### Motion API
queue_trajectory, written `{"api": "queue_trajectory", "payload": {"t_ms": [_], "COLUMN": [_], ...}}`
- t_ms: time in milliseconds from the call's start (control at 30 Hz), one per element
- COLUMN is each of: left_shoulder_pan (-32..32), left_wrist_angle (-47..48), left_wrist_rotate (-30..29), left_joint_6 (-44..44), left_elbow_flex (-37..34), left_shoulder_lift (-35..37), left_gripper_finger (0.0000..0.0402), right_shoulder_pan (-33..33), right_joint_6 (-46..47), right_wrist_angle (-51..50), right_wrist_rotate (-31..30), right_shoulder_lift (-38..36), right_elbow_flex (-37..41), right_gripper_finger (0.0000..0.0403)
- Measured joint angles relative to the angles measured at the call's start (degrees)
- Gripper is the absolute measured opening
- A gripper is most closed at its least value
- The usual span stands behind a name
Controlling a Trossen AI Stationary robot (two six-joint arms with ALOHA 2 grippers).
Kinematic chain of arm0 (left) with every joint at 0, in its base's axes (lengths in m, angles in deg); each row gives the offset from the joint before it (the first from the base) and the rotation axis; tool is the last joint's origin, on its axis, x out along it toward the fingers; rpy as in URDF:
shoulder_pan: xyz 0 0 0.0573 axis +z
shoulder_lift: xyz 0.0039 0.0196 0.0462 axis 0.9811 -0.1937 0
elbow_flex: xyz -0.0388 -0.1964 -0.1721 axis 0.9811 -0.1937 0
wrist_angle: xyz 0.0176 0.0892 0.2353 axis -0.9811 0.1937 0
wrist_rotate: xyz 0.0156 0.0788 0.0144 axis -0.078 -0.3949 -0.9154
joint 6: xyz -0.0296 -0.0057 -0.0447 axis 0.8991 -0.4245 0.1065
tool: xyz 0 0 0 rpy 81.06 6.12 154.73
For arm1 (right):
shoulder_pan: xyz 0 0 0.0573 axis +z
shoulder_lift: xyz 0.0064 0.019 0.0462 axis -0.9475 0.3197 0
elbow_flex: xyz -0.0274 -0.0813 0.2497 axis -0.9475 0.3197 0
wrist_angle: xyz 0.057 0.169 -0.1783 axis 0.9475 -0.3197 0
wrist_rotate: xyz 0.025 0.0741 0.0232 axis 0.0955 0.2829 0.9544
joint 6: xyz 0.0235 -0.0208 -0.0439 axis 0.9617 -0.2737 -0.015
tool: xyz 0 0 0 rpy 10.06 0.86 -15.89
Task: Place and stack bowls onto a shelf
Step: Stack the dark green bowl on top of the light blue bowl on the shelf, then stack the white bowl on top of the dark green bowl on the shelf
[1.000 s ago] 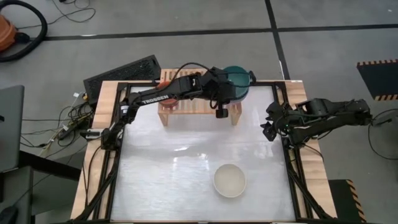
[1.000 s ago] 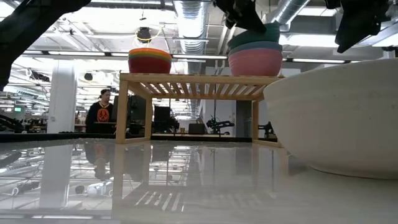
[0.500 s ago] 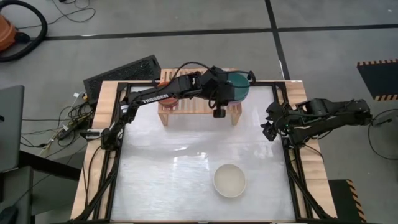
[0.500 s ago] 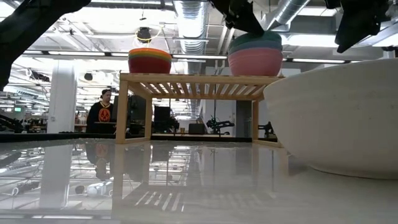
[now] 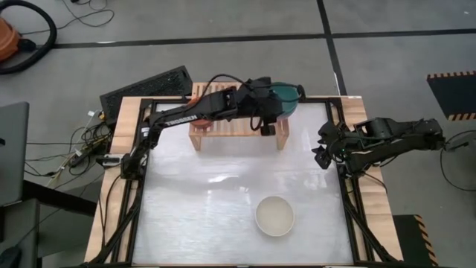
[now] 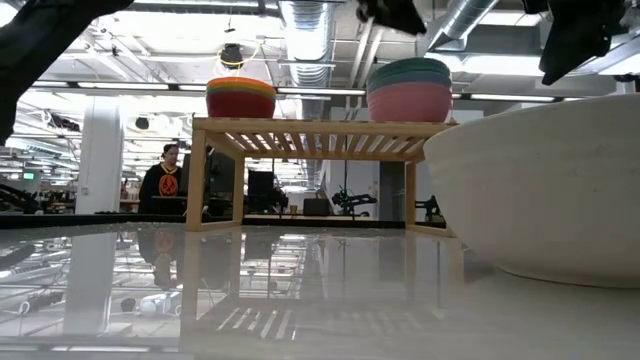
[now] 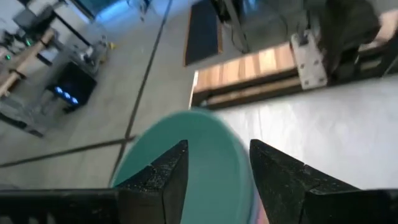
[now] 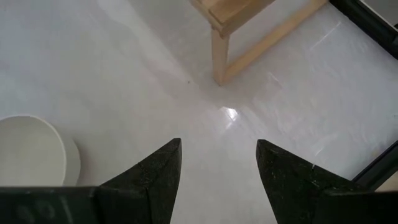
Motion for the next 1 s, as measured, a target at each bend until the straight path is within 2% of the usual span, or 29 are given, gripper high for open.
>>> {"api": "queue_trajectory", "payload": {"t_ms": [133,200,267,400,467,567,700,867,1000], "left_shoulder_pan": [-1.7,-2.82,-4.33,-8.93,-11.77,-16.51,-23.55,-30.5,-33.2], "left_wrist_angle": [0.1,0.3,0.92,7.78,10.89,15.7,17.36,9.63,-1.15], "left_wrist_rotate": [-1.17,0.51,4.86,18.43,21.42,21.53,19.85,13.41,13.34], "left_joint_6": [1.72,4.12,5.68,9.41,13.93,18.09,15.03,14.89,14.48], "left_elbow_flex": [0.14,0.11,0.11,0.16,0.17,-0.11,-3.0,-9.26,-15.69], "left_shoulder_lift": [0.28,0.28,0.87,2.31,2.4,2.11,1.98,1.88,1.88], "left_gripper_finger": [0.0155,0.0155,0.0155,0.0154,0.0154,0.0154,0.0154,0.0154,0.0154], "right_shoulder_pan": [0.0,0.0,0.0,0.04,0.04,0.04,0.04,0.04,0.04], "right_joint_6": [-0.52,-0.66,-0.67,-0.66,-0.65,-1.46,-3.42,-4.95,-6.26], "right_wrist_angle": [-0.01,-0.04,-0.22,-1.61,-2.25,-2.22,-1.7,-1.64,-1.55], "right_wrist_rotate": [0.01,0.02,0.02,0.02,0.02,0.08,0.87,1.34,2.19], "right_shoulder_lift": [-0.01,-0.01,0.0,0.01,-0.01,-0.01,-0.01,-0.01,-0.01], "right_elbow_flex": [0.0,0.0,0.0,0.0,0.0,0.0,0.0,0.0,0.0], "right_gripper_finger": [0.0234,0.0234,0.0234,0.0234,0.0234,0.0234,0.0234,0.0234,0.0234]}}
